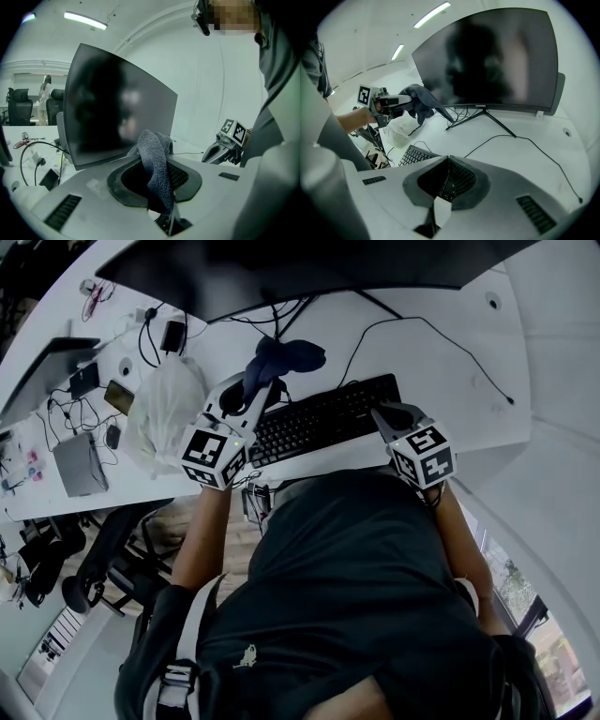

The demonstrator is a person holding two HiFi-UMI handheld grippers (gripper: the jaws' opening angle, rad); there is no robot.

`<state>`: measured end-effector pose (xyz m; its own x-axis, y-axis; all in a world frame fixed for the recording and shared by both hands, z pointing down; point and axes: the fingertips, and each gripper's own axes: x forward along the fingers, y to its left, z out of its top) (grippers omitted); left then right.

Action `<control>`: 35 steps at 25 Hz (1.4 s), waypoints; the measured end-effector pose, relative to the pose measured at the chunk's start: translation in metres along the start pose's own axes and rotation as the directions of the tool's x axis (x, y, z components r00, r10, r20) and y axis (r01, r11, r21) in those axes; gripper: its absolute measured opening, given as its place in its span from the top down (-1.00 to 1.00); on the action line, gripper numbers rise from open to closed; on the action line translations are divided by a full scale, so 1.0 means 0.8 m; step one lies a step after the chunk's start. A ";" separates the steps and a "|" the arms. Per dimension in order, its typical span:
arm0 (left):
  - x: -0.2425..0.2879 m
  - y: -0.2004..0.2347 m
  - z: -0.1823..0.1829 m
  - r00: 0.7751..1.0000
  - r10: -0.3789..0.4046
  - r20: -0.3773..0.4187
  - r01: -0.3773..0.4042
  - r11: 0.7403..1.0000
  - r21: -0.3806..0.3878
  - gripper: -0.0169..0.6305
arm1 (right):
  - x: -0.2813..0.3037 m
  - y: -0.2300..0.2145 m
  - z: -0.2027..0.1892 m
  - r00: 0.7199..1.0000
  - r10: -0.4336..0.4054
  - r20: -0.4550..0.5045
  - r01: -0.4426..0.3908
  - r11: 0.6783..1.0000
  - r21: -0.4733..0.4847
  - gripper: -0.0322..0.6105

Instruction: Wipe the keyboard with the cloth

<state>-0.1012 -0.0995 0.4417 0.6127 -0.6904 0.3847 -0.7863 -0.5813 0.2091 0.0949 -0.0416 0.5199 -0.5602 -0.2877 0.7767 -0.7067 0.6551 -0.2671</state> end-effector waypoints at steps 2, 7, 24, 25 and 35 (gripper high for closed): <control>-0.002 0.003 0.000 1.000 -0.002 0.001 0.002 1.000 0.000 0.76 | 0.001 0.002 0.008 1.000 -0.003 0.013 0.003 1.000 -0.001 0.87; -0.008 0.011 0.002 1.000 -0.010 0.007 0.010 1.000 0.013 0.76 | 0.001 0.010 0.034 0.996 -0.006 0.084 0.006 1.000 -0.003 0.87; -0.043 0.012 -0.006 0.999 -0.009 0.046 0.009 1.000 -0.005 0.76 | -0.012 0.045 0.062 0.986 -0.025 0.162 0.040 0.995 -0.092 0.87; -0.045 0.010 -0.006 0.999 -0.008 0.051 0.009 1.000 -0.005 0.76 | -0.013 0.048 0.061 0.986 -0.025 0.163 0.041 0.995 -0.096 0.87; -0.073 -0.016 -0.012 0.997 -0.019 0.070 0.019 1.000 0.001 0.76 | -0.033 0.076 0.041 0.985 -0.042 0.168 0.061 0.992 -0.111 0.87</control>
<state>-0.1278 -0.0472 0.4254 0.6318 -0.7076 0.3164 -0.7743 -0.5950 0.2156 0.0528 -0.0167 0.4645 -0.5950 -0.4282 0.6801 -0.6872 0.7099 -0.1543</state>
